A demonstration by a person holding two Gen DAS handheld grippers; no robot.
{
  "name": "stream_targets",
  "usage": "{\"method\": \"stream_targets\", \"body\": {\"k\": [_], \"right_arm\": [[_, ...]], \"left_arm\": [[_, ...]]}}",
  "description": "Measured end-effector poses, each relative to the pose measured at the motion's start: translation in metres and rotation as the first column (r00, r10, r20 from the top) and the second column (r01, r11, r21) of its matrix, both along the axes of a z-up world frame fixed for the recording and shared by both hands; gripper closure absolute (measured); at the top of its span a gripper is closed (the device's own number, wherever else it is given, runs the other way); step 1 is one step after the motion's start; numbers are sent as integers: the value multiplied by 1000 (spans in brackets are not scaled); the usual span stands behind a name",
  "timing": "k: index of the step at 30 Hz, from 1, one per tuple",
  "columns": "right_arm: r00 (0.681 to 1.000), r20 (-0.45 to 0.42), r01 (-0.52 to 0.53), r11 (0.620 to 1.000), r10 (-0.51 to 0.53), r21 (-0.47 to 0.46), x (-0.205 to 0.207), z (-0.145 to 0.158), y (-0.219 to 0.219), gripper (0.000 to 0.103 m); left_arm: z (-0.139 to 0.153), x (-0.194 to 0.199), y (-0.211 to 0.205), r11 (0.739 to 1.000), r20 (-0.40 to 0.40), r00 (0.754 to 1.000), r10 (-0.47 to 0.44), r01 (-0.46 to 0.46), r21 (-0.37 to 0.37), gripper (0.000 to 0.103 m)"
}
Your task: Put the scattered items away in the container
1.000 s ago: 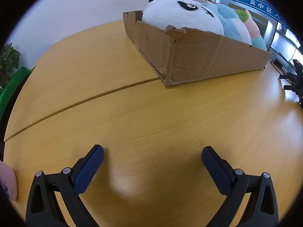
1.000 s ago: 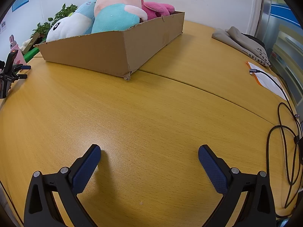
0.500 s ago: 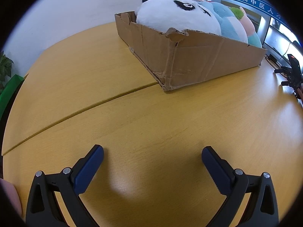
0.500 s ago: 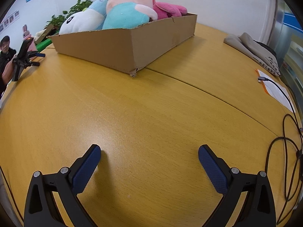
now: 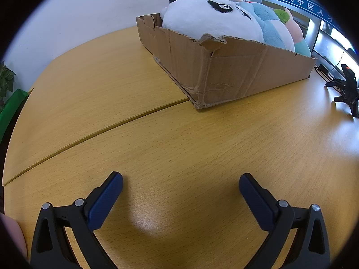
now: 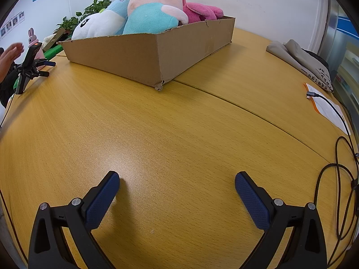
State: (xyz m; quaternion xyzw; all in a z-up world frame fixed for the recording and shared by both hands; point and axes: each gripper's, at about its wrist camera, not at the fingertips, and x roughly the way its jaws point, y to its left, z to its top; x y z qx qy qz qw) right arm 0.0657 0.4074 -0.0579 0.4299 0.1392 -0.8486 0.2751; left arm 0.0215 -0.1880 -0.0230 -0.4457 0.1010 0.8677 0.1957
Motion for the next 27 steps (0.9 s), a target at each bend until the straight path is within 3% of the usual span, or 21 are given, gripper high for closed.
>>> {"method": "stream_targets", "body": {"k": [27], "right_arm": [[1000, 1, 1, 1000, -1, 1, 1, 0, -1, 0]], "left_arm": [[5, 13, 6, 1000, -2, 1000, 5, -5, -1, 0]]}}
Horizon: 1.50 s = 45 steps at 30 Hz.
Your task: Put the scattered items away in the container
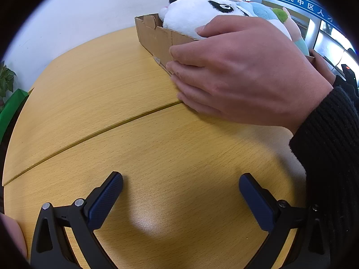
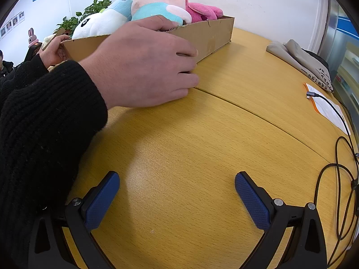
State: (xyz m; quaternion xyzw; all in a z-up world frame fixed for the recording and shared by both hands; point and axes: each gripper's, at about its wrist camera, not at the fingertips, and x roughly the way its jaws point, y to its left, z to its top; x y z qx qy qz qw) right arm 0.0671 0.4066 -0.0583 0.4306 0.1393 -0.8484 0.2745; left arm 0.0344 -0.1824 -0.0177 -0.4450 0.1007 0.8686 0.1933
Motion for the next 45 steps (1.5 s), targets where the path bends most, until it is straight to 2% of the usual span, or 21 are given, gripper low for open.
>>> {"method": "stream_targets", "body": {"k": [45], "right_arm": [[1000, 0, 2, 1000, -2, 1, 0, -1, -1, 0]], "left_arm": [[-2, 13, 7, 1000, -1, 1000, 7, -7, 0, 0]]}}
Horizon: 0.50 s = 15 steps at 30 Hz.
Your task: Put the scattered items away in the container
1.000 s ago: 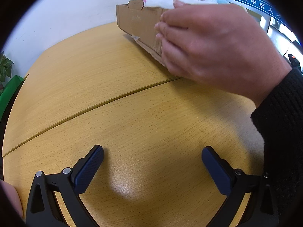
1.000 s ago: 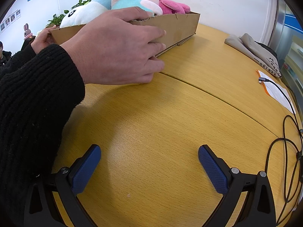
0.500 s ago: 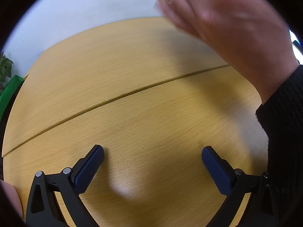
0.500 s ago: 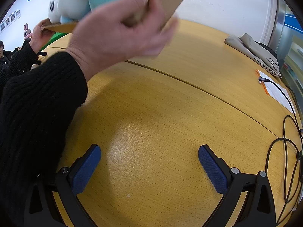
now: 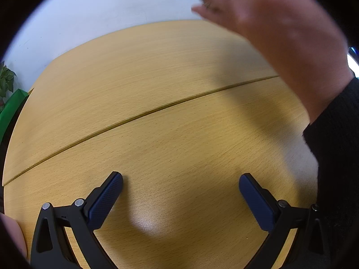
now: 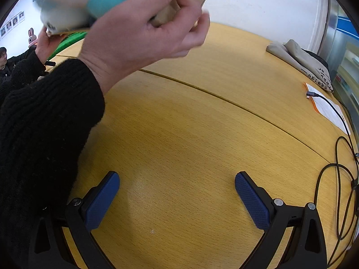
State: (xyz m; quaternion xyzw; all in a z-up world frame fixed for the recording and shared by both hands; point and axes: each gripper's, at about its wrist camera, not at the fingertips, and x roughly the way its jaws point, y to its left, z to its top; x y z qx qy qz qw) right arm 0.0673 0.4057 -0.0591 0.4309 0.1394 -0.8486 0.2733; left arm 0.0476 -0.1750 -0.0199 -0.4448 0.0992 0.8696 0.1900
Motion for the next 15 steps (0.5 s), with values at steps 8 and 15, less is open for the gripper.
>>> {"method": "stream_targets", "body": {"k": [8, 15], "right_arm": [[1000, 2, 1, 1000, -1, -1, -2, 1, 0, 0], [1000, 2, 1, 1000, -1, -1, -2, 1, 0, 0]], "left_arm": [[-1, 3, 0, 1000, 0, 1000, 1, -1, 0, 0], [1, 2, -1, 1000, -1, 1000, 3, -3, 0, 0]]}}
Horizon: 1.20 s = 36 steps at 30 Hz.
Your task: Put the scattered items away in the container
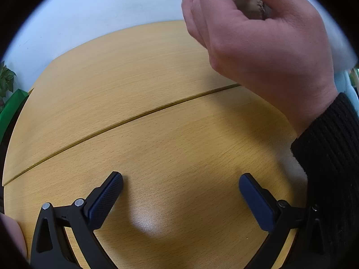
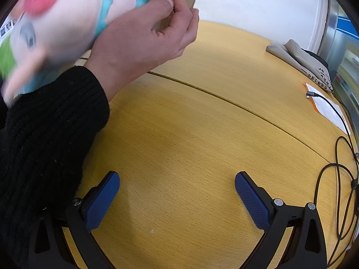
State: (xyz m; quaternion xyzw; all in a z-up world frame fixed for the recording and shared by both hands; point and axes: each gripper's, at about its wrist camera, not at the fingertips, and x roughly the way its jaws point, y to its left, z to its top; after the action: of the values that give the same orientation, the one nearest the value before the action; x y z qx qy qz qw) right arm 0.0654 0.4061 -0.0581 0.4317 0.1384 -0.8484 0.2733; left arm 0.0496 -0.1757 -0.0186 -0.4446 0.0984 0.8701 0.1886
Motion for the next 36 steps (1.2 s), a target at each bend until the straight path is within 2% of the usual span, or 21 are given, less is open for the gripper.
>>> {"method": "stream_targets", "body": {"k": [36], "right_arm": [[1000, 0, 3, 1000, -3, 1, 1, -1, 0, 0]], "left_arm": [[4, 4, 1, 1000, 0, 1000, 3, -3, 0, 0]]}}
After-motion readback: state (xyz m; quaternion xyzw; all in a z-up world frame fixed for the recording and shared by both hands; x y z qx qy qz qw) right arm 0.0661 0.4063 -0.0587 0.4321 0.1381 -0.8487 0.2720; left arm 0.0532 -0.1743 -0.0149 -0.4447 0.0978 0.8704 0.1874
